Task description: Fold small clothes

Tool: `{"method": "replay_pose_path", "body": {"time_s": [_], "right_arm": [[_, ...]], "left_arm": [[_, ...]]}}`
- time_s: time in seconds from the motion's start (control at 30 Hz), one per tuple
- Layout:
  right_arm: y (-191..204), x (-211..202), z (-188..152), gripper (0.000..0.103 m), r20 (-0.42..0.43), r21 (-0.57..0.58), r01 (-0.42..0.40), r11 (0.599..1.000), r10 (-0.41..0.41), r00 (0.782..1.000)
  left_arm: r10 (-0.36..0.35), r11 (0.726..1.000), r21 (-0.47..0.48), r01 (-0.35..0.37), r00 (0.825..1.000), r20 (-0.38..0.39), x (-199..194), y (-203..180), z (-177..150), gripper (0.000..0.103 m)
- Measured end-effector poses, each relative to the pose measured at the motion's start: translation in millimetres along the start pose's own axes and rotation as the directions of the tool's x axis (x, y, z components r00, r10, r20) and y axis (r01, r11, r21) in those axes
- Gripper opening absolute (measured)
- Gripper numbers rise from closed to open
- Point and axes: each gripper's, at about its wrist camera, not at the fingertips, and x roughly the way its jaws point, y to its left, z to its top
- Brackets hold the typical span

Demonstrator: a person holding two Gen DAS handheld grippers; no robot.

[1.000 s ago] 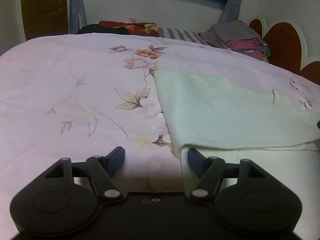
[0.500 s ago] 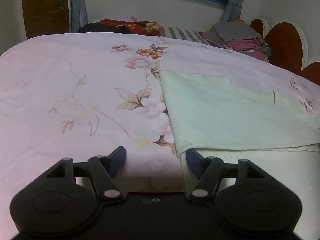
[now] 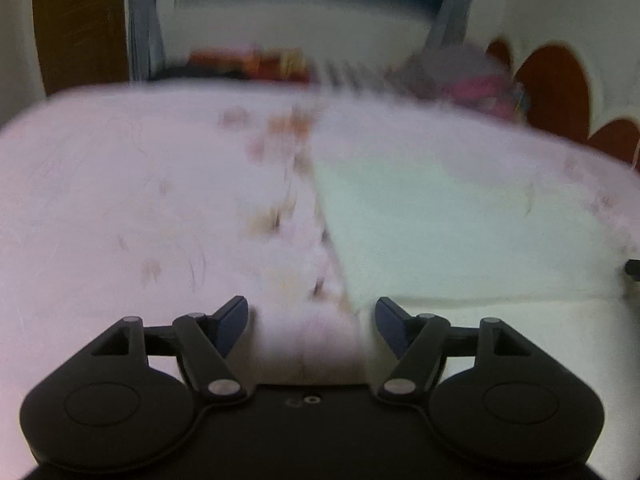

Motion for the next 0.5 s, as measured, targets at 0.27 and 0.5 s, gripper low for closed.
{"method": "replay_pose_path", "body": {"time_s": [0.27, 0.5], "right_arm": [[34.3, 11.9, -9.0, 0.038, -0.025, -0.122, -0.055, 0.991, 0.053, 0.998], [26.3, 13.6, 0.4, 0.036, -0.008, -0.129, -0.04, 0.991, 0.04, 0.999]], "left_arm": [[-0.167, 0.986, 0.007, 0.168, 0.985, -0.039, 39.3, -42.7, 2.7, 0.062], [-0.186, 0.982, 0.039, 0.186, 0.983, 0.001, 37.1, -44.2, 20.9, 0.084]]}}
